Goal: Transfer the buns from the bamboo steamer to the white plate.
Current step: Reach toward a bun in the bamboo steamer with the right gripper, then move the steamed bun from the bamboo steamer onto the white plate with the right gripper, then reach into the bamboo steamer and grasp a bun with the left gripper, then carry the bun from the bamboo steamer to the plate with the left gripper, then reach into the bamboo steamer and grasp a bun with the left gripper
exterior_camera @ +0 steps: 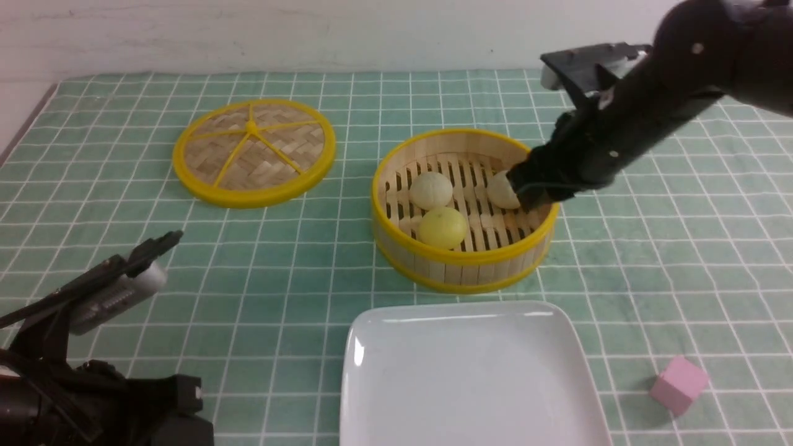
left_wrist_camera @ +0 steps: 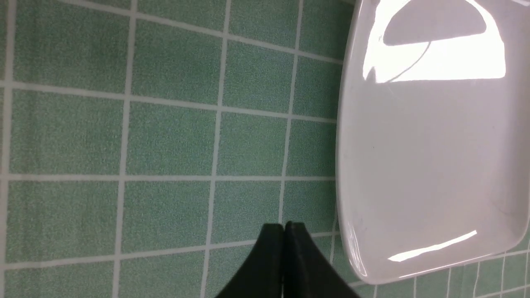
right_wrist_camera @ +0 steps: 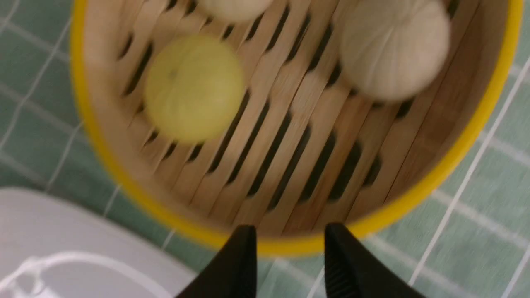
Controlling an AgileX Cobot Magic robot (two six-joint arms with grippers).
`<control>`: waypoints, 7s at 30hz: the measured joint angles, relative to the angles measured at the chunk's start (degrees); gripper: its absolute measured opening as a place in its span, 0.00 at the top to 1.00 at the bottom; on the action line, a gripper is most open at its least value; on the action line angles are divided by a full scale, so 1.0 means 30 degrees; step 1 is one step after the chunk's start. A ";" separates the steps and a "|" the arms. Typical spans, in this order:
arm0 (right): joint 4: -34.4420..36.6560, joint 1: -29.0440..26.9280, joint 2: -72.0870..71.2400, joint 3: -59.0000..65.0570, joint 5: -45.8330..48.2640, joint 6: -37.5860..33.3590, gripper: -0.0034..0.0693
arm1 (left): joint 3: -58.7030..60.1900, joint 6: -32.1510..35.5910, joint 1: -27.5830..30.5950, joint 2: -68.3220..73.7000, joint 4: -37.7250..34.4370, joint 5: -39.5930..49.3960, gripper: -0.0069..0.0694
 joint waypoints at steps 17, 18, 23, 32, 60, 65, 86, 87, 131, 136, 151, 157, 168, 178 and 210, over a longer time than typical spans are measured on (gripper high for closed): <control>-0.4128 0.0108 0.5614 -0.4208 -0.2318 0.0638 0.75 | 0.0000 0.0043 0.0000 0.0000 -0.0020 -0.0031 0.85; -0.4054 0.0108 0.5462 -0.4231 -0.2022 0.0754 0.86 | 0.0000 0.0043 0.0000 0.0000 -0.0020 -0.0031 0.85; -0.3129 0.0108 0.3843 -0.4179 0.0185 0.0859 0.92 | 0.0000 0.0043 0.0000 0.0000 -0.0001 -0.0052 0.84; -0.0082 0.0289 -0.2470 -0.1065 0.4224 0.1164 0.92 | 0.0000 0.0043 0.0000 0.0000 0.0039 -0.0709 0.83; 0.0840 0.4472 -0.8973 1.2450 -0.5122 0.2182 0.40 | 0.0000 0.0043 0.0000 0.0000 0.0038 -0.1474 0.75; -0.2745 0.4472 -1.5218 1.2463 0.0073 0.3729 0.83 | -0.0019 0.0061 0.0000 0.0000 -0.0166 -0.2740 0.74; -0.6918 0.4472 -2.7481 1.9889 0.0406 0.4667 0.97 | -1.4157 -0.1837 -0.7852 1.1215 0.1940 -0.2768 0.89; -0.6939 0.4472 -2.7673 2.0013 0.0168 0.4667 0.97 | -1.4941 -0.2325 -0.8218 1.1933 0.2428 -0.2788 0.88; -0.7597 0.4472 -2.8068 2.0476 -0.0540 0.4667 0.93 | -2.6909 -0.7432 -1.1205 1.5787 1.2496 0.3434 0.88; -0.7611 0.4472 -2.8068 2.0476 -0.0540 0.4667 0.93 | -2.6833 -0.5696 -1.1205 1.2798 1.3482 0.7113 0.88; -0.7611 0.4472 -2.8068 2.0476 -0.0559 0.4667 0.91 | -1.2527 -0.5734 -1.1251 0.9779 0.7495 0.2053 0.88; -0.7611 0.4472 -2.8068 2.0476 -0.0559 0.4667 0.91 | -1.0381 -0.5588 -1.1251 1.1155 0.6141 -0.1216 0.87; -0.7611 0.4472 -2.8068 2.0476 -0.0559 0.4667 0.90 | -1.0310 -0.5392 -1.1251 1.3565 0.5728 -0.2610 0.65; -0.7611 0.4472 -2.8068 2.0476 -0.0576 0.4667 0.88 | -1.4553 -0.5516 -1.1251 1.3613 0.6551 -0.1712 0.40; -0.7611 0.4472 -2.8068 2.0476 -0.0576 0.4667 0.84 | -2.9701 -1.1673 -1.1230 2.5334 1.4457 -0.1118 0.58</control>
